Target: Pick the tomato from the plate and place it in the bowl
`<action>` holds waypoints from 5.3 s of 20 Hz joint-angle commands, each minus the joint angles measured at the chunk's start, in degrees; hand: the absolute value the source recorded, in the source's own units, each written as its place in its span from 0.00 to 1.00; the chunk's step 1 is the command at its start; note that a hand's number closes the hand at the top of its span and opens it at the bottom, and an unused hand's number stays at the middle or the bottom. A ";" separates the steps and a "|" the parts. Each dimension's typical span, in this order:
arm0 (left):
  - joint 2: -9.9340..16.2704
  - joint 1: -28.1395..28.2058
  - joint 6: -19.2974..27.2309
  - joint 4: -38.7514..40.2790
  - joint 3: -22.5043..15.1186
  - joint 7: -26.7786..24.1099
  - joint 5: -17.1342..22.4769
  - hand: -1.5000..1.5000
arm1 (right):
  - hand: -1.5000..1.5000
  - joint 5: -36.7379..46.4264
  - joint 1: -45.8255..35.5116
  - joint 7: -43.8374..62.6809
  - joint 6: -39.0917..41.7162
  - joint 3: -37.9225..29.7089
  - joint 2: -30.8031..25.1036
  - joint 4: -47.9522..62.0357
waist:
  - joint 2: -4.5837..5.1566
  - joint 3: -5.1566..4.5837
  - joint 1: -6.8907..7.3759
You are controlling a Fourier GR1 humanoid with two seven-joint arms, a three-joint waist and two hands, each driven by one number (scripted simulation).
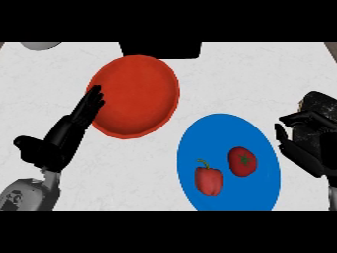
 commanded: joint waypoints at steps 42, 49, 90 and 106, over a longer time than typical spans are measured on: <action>-8.12 0.82 -2.51 0.06 -3.31 2.03 -8.18 0.50 | 0.00 -2.29 -25.44 70.12 39.72 24.46 -10.80 -9.57 | -0.34 0.15 0.91; -9.14 0.85 -4.41 1.68 -2.03 0.00 -8.95 0.50 | 0.00 8.48 -20.97 64.22 38.44 25.83 -8.92 -8.71 | -0.18 0.17 0.93; -13.76 1.79 -11.84 -0.46 4.87 2.52 -13.50 0.50 | 1.00 46.22 -22.97 53.33 37.17 24.57 22.43 11.47 | 0.05 0.12 3.13; -16.12 -2.55 -14.40 3.07 0.26 2.53 -14.65 0.50 | 1.00 55.41 -56.32 74.11 19.07 31.89 25.60 25.92 | 0.50 -0.10 10.82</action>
